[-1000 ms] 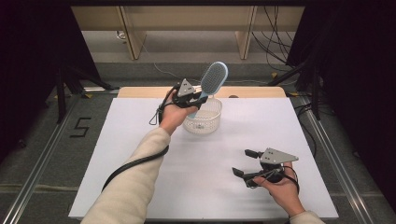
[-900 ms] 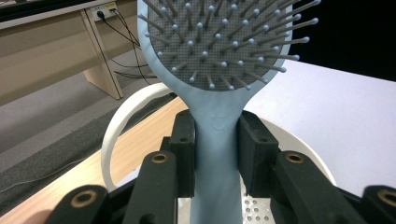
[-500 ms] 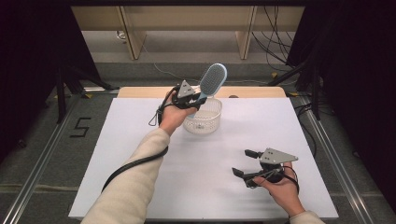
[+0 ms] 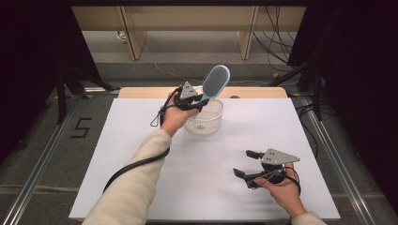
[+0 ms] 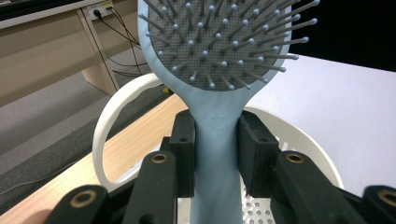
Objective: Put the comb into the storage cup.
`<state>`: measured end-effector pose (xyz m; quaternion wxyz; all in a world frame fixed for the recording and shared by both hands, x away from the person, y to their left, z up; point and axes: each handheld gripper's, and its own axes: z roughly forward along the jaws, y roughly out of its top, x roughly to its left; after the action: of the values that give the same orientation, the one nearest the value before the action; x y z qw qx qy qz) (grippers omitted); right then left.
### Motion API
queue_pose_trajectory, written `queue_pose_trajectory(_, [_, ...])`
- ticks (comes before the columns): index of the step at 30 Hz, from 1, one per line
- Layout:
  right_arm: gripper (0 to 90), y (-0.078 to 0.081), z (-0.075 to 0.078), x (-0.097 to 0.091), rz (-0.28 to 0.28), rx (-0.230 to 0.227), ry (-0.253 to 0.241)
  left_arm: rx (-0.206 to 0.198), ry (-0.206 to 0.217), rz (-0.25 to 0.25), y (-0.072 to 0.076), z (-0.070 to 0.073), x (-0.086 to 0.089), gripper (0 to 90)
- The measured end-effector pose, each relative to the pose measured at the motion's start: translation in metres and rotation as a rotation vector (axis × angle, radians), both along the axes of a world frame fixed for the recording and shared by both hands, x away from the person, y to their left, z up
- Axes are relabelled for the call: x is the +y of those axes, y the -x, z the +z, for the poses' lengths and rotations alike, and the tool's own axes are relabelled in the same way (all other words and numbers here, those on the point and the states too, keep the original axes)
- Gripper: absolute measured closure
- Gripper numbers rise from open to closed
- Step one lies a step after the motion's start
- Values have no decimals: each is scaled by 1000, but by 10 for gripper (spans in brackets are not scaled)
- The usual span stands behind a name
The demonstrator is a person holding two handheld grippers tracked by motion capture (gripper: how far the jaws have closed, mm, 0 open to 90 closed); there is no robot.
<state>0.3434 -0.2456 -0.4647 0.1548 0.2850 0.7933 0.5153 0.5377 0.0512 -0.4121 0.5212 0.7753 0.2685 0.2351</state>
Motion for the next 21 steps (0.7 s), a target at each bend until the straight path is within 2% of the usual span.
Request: queue_pose_trajectory(21, [158,0,0,0,0,1,0,6,-38,-24,0,-2,-5,689])
